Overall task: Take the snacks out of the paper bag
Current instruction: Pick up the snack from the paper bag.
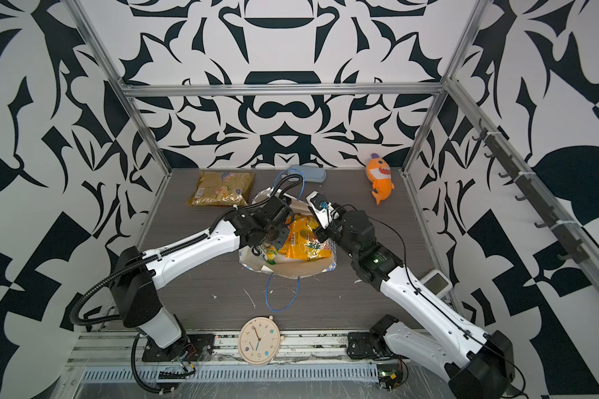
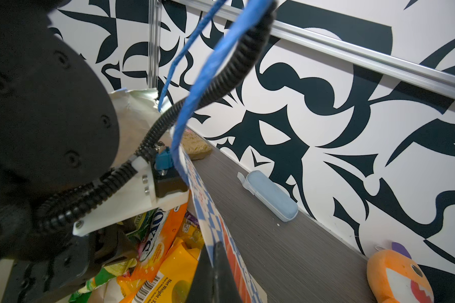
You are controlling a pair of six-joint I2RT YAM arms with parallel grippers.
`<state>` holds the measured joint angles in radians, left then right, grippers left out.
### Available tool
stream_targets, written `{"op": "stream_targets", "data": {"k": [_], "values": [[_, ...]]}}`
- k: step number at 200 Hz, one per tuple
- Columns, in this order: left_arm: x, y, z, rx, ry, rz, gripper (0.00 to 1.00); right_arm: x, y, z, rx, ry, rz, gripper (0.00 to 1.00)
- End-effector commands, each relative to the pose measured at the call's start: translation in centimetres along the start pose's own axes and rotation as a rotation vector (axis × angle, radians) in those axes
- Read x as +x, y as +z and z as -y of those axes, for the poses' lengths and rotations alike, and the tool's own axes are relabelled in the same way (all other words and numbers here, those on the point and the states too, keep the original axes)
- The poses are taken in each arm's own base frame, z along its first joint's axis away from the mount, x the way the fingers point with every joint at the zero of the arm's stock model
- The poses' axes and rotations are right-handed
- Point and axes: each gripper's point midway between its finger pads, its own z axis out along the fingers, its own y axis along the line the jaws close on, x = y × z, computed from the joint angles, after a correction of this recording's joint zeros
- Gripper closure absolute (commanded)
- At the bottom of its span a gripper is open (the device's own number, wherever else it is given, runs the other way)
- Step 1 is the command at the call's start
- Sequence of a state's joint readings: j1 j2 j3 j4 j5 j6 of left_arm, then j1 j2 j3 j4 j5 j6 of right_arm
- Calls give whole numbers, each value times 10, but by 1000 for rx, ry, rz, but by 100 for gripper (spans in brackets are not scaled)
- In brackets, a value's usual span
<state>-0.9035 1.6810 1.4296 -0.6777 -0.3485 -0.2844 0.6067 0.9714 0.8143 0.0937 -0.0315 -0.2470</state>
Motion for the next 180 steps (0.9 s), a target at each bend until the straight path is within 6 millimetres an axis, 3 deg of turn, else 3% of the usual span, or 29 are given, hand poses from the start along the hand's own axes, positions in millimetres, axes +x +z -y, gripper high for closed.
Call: {"op": "stream_targets", "data": {"k": [1,51,88,133,180], "values": [[7,8,-11,-44,-11,-18,79,-37,-11,4,15,-10,114,100],[2,0,-14,-7,-50,21,100,-37,-13,7,33,-10,117,100],[-14,-24,-15,33,-62,123,100,-35,-13,9,42,-6,115,100],[-42,-70,-7,142,-21,307,100,-37,-13,12,63,-4,122,100],[-49,-113,-1,230,87,439,100,-37,-14,13,64,-1,121,100]]}}
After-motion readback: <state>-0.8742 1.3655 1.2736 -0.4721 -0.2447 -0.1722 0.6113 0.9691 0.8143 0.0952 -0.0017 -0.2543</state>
